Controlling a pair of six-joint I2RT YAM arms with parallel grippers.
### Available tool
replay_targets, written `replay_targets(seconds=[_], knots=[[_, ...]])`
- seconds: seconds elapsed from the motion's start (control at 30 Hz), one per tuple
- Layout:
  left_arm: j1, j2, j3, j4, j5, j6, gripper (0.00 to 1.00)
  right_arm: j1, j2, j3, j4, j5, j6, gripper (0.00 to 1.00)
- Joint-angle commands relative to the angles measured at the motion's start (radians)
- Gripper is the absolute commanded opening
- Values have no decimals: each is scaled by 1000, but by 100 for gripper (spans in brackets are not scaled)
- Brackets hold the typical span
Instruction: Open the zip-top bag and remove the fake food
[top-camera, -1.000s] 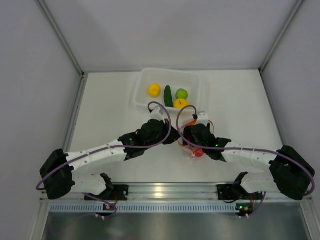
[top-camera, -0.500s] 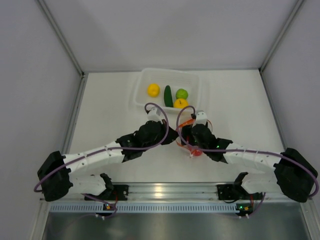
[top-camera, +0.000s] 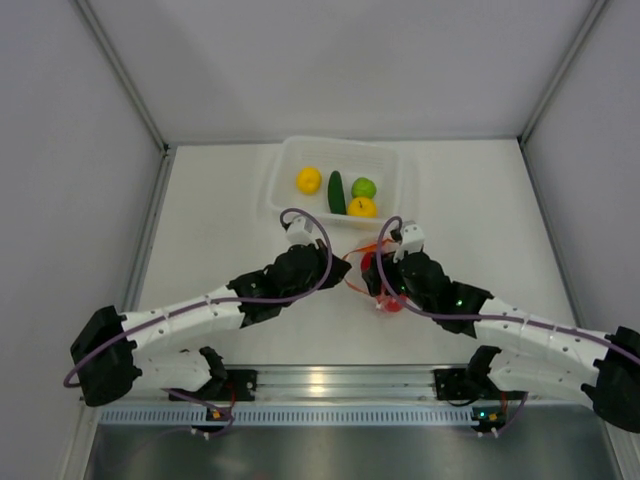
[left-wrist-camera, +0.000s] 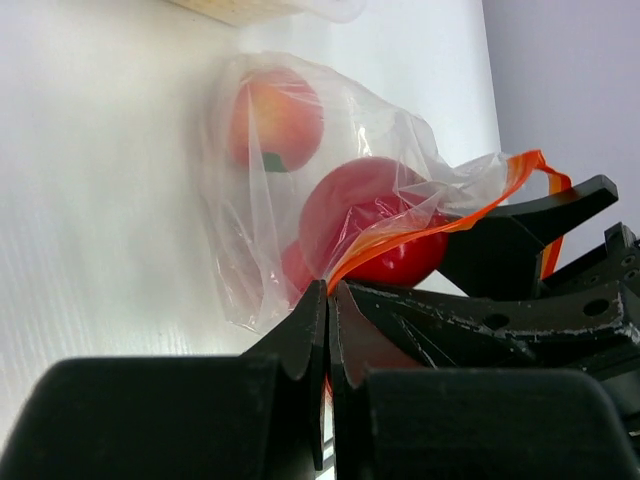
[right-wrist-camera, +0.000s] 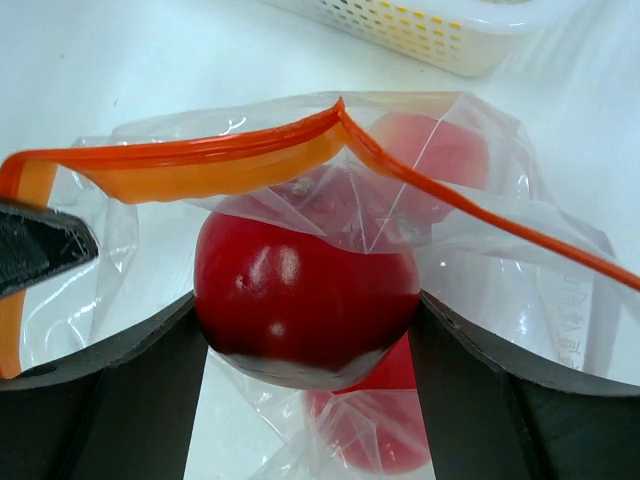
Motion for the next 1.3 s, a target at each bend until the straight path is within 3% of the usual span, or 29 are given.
replay_targets(seconds=[0.0, 0.23, 0.6, 0.73, 0.9, 1.03, 1.1, 1.17, 1.27], knots=[[-3, -41, -5, -12, -62, -2, 0, 19, -52, 54, -57, -31, -35, 50], [-1, -47, -8, -12, -78, -3, 0, 19, -128, 68, -17, -237, -50, 50], [-3, -81, -18, -57, -93, 1, 0, 17, -224, 151, -42, -323, -38, 50], [-1, -114, -16, -89, -121, 11, 0, 15, -253, 206, -25, -291, -38, 49], [-3, -206, -21, -179, -225, 31, 0, -18, -229, 329, -79, -143, -112, 47], [5, -286, -28, -285, -300, 37, 0, -133, -127, 437, -106, -160, -124, 47], [8, -321, -31, -318, -329, 37, 0, -253, -80, 454, -84, -232, -92, 47], [8, -372, -33, -359, -363, 38, 0, -361, 12, 485, -67, -302, -72, 46], [9, -426, -25, -412, -392, 47, 0, -426, 160, 543, -37, -294, -78, 45]])
